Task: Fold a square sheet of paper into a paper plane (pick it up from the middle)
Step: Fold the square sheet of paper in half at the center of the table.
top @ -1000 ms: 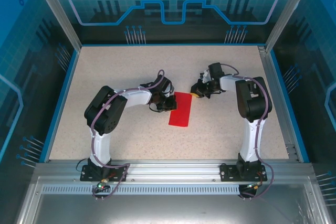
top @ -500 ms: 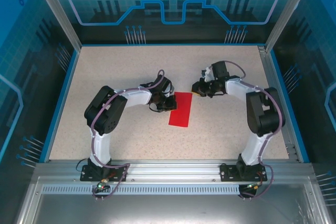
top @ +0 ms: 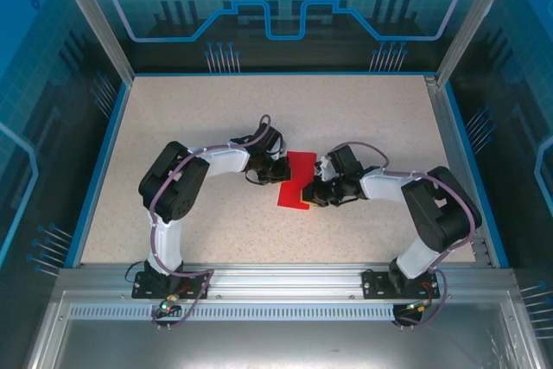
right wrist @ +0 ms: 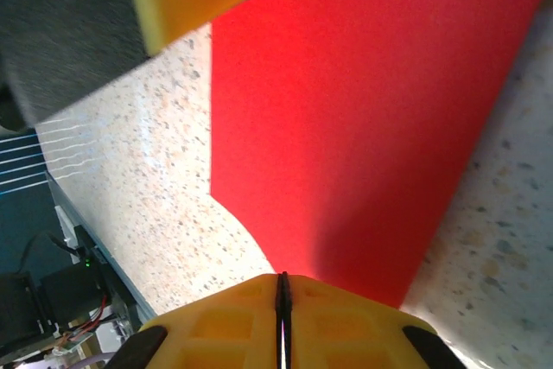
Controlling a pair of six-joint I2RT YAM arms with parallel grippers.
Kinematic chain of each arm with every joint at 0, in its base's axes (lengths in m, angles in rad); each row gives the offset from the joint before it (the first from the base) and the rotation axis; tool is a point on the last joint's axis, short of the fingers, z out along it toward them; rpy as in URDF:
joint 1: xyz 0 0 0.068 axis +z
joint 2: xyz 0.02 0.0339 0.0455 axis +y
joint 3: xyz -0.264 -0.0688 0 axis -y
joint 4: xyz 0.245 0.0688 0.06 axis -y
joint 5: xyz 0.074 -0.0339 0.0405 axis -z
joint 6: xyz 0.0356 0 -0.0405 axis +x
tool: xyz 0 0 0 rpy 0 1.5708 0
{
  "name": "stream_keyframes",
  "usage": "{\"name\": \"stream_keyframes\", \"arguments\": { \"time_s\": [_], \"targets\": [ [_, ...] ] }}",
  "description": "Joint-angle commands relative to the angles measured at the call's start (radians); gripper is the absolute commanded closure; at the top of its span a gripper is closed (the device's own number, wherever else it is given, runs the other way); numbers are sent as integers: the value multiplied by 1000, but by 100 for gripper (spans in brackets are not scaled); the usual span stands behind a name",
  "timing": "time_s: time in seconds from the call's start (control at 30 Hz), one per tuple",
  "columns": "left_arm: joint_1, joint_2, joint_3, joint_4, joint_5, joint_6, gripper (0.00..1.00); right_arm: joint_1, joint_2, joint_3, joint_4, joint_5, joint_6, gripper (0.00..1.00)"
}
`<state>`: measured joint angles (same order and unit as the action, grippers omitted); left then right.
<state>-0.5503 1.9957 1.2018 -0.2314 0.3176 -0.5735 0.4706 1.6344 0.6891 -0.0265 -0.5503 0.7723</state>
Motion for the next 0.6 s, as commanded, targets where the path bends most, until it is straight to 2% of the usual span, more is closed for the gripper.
{"name": "stream_keyframes", "arguments": {
  "time_s": [0.0,0.23,0.4,0.57],
  "targets": [
    [-7,66,-31,-123,-78,19,100,2,7,-33,34,20,9,89],
    [-7,63,-31,-129,-80,23,100,3,53,-94,34,33,-7,90],
    [-6,57,-31,-130,-80,20,100,-8,21,-140,27,29,-17,89],
    [-8,15,-41,-106,-37,-2,100,-48,-57,-88,-64,55,-64,88]
  ]
}}
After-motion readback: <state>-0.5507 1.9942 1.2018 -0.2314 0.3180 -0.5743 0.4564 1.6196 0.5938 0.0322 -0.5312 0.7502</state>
